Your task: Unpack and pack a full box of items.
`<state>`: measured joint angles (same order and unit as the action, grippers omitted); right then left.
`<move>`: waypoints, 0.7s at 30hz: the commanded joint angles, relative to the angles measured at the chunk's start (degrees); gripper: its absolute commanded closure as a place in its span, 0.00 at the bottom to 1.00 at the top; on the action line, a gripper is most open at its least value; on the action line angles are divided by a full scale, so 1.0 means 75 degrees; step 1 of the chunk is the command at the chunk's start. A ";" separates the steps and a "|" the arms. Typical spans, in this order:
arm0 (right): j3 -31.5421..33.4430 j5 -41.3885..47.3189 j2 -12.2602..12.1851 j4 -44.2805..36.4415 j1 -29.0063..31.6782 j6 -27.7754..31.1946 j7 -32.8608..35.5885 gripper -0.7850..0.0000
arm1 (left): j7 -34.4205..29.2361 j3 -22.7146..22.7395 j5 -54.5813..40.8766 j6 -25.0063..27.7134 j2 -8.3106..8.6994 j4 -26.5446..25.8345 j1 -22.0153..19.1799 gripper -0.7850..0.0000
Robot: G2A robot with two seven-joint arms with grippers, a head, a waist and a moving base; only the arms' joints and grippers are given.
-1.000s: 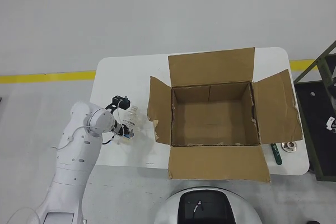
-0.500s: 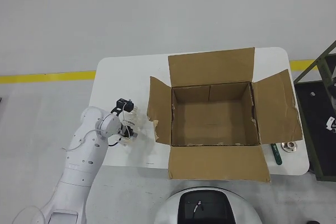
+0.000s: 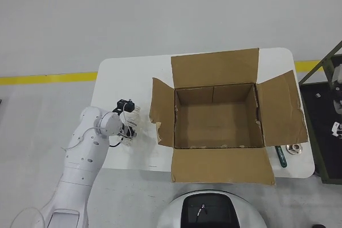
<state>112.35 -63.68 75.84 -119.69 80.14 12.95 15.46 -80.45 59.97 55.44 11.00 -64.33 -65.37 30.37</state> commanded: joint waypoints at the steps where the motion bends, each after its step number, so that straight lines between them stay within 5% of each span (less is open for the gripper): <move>1: -0.0003 0.0144 -0.0015 0.0016 -0.0062 -0.0134 0.0378 1.00 | -0.0080 0.0121 0.0004 -0.0162 0.0026 -0.0059 -0.0076 1.00; 10: 0.0098 0.1562 -0.0113 -0.0224 -0.0444 -0.0846 0.2506 1.00 | -0.0926 0.1270 -0.0969 -0.1435 0.0169 -0.0579 -0.0880 1.00; 21: -0.0175 0.1019 -0.0250 -0.0373 -0.0669 -0.0712 0.2388 1.00 | -0.0906 0.1873 -0.2982 -0.1948 0.0183 -0.1904 -0.1850 1.00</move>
<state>111.27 -55.48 74.03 -122.50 75.16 7.62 33.61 -87.36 74.34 36.12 -3.98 -62.78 -79.30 17.27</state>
